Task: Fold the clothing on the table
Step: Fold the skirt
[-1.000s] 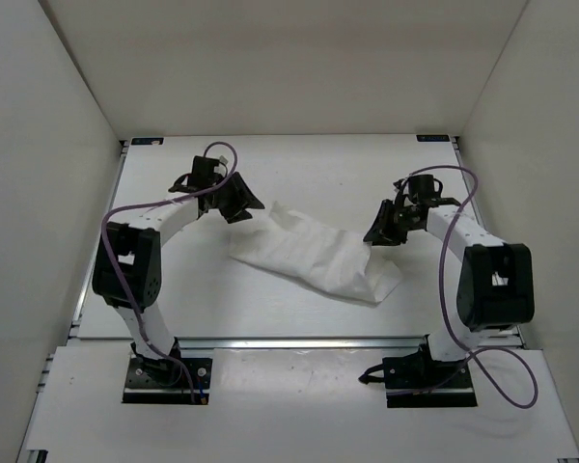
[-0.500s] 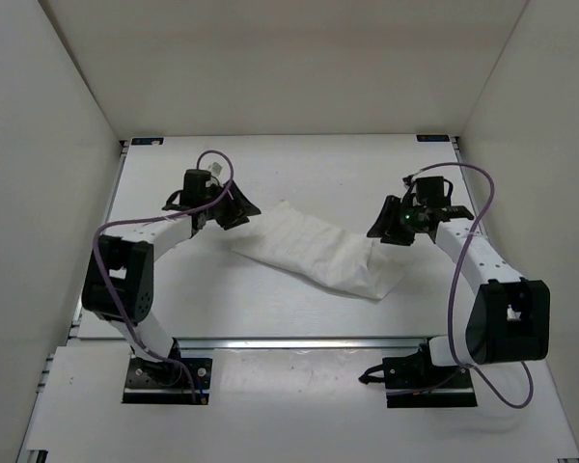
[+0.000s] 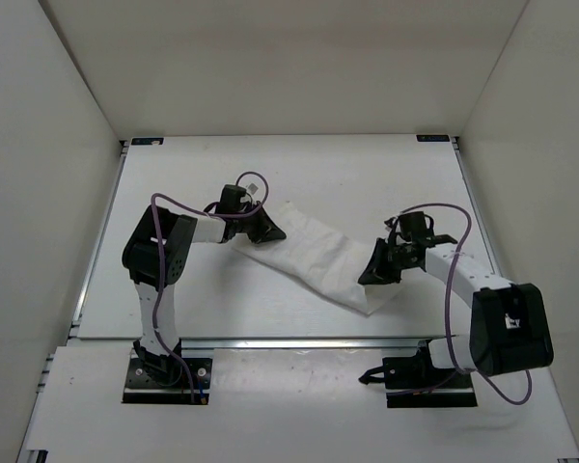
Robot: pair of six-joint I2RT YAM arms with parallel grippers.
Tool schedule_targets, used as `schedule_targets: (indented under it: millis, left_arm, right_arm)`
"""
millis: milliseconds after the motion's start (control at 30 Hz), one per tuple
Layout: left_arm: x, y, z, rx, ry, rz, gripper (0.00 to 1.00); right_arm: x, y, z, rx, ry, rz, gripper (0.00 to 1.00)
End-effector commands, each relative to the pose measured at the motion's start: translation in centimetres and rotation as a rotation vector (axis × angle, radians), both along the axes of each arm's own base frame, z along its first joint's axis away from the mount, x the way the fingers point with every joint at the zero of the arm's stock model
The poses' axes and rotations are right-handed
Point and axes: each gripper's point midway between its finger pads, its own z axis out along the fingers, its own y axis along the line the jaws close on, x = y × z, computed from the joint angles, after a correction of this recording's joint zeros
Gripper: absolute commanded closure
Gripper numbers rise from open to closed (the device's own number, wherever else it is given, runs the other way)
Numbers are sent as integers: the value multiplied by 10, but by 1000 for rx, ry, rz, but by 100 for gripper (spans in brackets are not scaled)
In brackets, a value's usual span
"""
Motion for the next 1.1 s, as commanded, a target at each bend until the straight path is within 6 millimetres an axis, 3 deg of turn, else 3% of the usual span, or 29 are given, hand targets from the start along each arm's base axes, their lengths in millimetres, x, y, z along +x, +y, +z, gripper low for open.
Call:
schedule_targets:
  millis: [0,200,300,367,500,533,633,667,767,833,933,967,1000,1033,1067]
  left_arm:
    - [11,-7,19,-18,-73,-1,100]
    - [1,-5,-5,37,-27,17,100]
    - [-7,1,-13,58,11,31,100]
    - [-13,16,-16,66,25,70,100]
    - [-43,46,-25,107,51,125,100]
    - [-40,55,-16,120,18,147,100]
    - [-60,77,-13,155,24,190,100]
    - [-65,83,-9,162,12,206,100]
    - [-79,96,-5,227,-27,242,100]
    - [-84,102,-3,252,-56,267,100]
    - [-80,106,1,231,-66,271,98]
    - [-78,103,4,221,-73,265,94]
    - [-73,102,12,211,-96,256,86]
    - [-67,99,18,203,-118,248,80]
    - [-59,97,29,198,-151,251,70]
  right_arm:
    - [-20,7,10,64,5,-14,100]
    - [-54,8,1,94,72,-49,100]
    - [-67,7,-16,67,123,-45,100]
    - [-68,7,-25,40,142,-25,100]
    - [-39,9,-31,-71,110,6,100]
    - [-29,10,-33,-97,101,24,100]
    - [4,15,-38,-149,81,54,100]
    - [10,13,-47,-190,100,52,100]
    - [70,12,-41,-250,32,59,100]
    - [93,12,-34,-296,19,77,100]
    - [109,-2,-18,-433,-20,74,100]
    - [104,-2,-9,-442,-34,69,100]
    - [106,-4,7,-446,-85,49,100]
    - [103,-5,8,-444,-96,41,98]
    - [99,-9,17,-422,-126,3,88]
